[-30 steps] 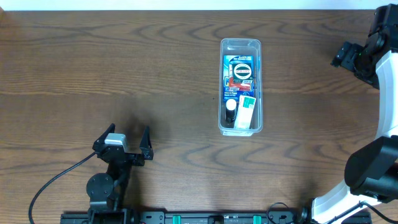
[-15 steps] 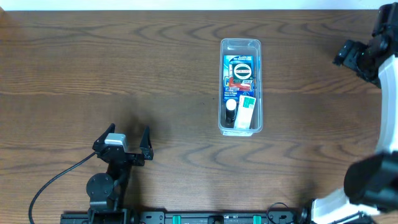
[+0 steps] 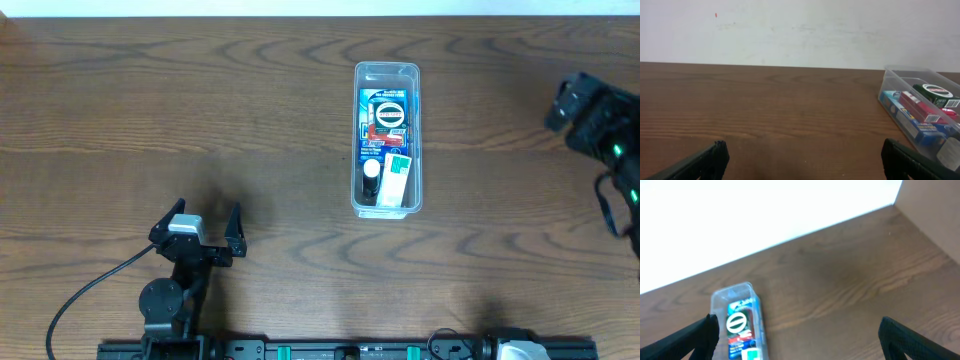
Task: Pack container
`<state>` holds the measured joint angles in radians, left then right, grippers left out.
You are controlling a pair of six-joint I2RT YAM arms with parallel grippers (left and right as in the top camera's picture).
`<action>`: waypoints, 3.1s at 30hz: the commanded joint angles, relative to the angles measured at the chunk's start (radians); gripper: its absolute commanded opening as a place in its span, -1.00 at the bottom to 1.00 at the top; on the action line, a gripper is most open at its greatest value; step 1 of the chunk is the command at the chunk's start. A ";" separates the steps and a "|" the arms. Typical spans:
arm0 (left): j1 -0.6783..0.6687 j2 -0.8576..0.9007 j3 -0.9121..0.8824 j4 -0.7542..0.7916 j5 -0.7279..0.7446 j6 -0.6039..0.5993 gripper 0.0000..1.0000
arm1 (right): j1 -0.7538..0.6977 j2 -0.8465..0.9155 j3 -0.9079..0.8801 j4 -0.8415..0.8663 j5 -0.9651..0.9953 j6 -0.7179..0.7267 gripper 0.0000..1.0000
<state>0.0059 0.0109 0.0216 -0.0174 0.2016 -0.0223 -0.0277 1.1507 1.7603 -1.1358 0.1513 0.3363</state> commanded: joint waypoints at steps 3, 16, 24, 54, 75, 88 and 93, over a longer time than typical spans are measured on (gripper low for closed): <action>0.006 -0.007 -0.018 -0.034 -0.004 0.000 0.96 | 0.010 -0.103 -0.032 -0.002 0.009 -0.003 0.99; 0.006 -0.007 -0.018 -0.034 -0.004 0.000 0.96 | 0.011 -0.464 -0.527 -0.051 0.081 -0.004 0.98; 0.006 -0.007 -0.018 -0.034 -0.004 0.000 0.96 | 0.011 -0.661 -0.805 0.261 -0.032 -0.068 0.98; 0.006 -0.007 -0.018 -0.034 -0.004 0.000 0.96 | 0.052 -1.146 -1.663 1.082 -0.128 -0.028 0.98; 0.006 -0.007 -0.018 -0.034 -0.004 0.000 0.96 | 0.052 -1.146 -1.755 1.065 -0.204 -0.329 0.98; 0.006 -0.007 -0.018 -0.034 -0.004 0.000 0.96 | 0.052 -1.145 -1.755 1.065 -0.201 -0.341 0.99; 0.006 -0.007 -0.018 -0.034 -0.004 0.000 0.96 | 0.052 -1.145 -1.755 1.065 -0.201 -0.341 0.99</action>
<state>0.0059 0.0109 0.0219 -0.0185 0.1947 -0.0254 0.0174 0.0120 0.0086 -0.0681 -0.0456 0.0128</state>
